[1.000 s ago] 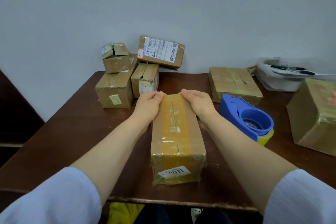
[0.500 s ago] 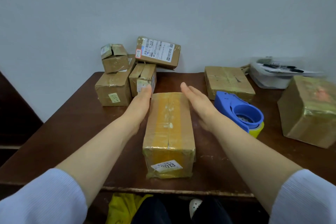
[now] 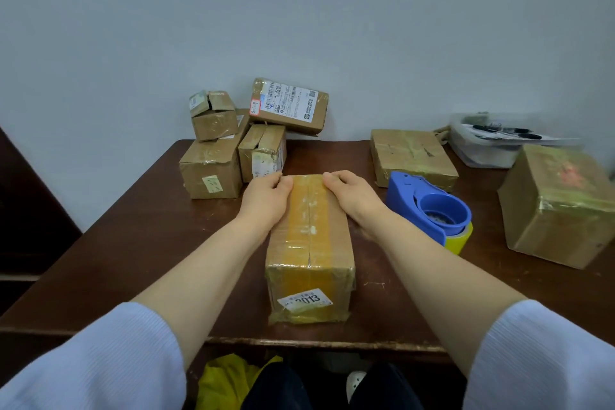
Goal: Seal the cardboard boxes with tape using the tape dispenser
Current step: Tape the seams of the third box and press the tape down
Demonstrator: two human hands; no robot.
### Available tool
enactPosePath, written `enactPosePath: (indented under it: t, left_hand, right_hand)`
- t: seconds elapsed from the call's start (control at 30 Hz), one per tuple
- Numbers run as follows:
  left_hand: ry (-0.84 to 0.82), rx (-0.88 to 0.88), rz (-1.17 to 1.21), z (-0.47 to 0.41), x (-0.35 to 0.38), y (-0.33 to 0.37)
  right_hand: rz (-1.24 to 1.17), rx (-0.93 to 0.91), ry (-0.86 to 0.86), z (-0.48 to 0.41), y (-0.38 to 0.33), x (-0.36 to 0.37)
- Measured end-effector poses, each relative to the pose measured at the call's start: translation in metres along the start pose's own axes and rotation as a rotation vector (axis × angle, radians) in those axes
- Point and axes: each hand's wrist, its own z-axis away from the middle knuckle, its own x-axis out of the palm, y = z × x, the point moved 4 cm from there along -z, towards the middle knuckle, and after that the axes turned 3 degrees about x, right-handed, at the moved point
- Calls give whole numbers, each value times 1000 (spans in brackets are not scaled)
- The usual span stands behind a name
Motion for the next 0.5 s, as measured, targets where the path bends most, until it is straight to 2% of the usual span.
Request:
enactPosePath:
  t: [0.1, 0.23, 0.33, 0.5]
  left_hand:
    - [-53, 12, -23, -4, 0, 5]
    - [-99, 74, -129, -13, 2, 10]
    - [-97, 36, -112, -21, 5, 7]
    - [-67, 18, -40, -25, 7, 1]
  right_hand:
    - [4, 14, -44, 4, -5, -3]
    - [-44, 22, -17, 0, -6, -3]
    - [60, -68, 29, -5, -13, 2]
    - [4, -68, 22, -7, -13, 1]
